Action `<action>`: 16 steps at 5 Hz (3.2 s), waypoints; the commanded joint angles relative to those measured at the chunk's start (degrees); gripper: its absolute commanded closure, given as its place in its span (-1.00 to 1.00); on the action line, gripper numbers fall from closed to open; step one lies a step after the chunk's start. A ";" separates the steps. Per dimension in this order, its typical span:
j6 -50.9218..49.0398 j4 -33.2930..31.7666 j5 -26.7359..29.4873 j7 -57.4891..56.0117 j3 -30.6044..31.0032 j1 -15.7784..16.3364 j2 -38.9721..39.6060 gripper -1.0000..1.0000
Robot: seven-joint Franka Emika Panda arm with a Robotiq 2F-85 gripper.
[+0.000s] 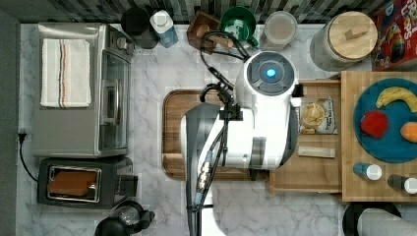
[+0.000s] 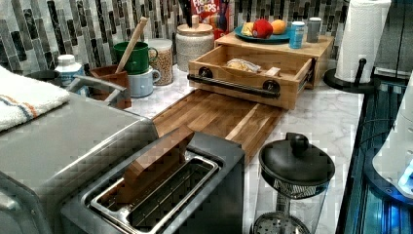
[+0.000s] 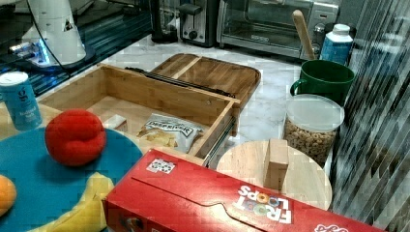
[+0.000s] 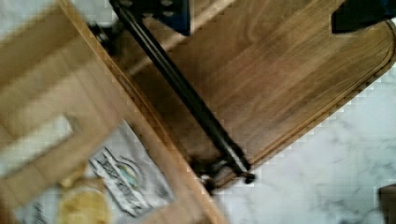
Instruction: Close the drawer.
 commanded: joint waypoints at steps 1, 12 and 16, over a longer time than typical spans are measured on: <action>10.92 -13.59 0.87 -14.70 7.12 4.83 -4.02 1.00; 36.23 -20.74 -19.82 -36.95 5.47 -14.00 3.98 1.00; 34.23 -14.10 -16.43 -48.66 -0.51 -20.12 6.73 1.00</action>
